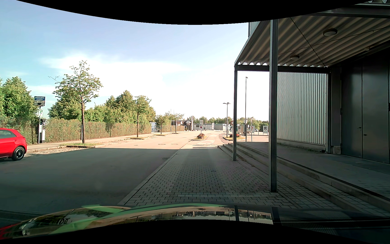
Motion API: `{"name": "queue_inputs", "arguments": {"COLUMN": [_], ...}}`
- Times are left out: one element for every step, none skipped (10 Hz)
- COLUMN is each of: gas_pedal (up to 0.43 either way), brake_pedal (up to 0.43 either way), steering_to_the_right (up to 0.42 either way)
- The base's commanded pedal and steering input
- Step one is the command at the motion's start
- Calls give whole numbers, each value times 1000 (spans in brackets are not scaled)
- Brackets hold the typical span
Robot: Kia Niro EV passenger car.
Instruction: Follow the waypoints while adhering to traffic rules and regulations
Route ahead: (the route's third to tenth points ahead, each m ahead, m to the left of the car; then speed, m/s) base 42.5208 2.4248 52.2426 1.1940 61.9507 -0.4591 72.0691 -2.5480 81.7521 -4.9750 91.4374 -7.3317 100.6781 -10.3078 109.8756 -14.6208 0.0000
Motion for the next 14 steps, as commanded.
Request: {"name": "queue_inputs", "arguments": {"gas_pedal": [0, 0, 0, 0, 0, 0, 0, 0, 0, 0, 0, 0, 0, 0], "brake_pedal": [305, 305, 305, 305, 305, 305, 305, 305, 305, 305, 305, 305, 305, 305], "steering_to_the_right": [-68, -68, -68, -67, -67, -68, -68, -67, -67, -68, -67, -68, -67, -67]}}
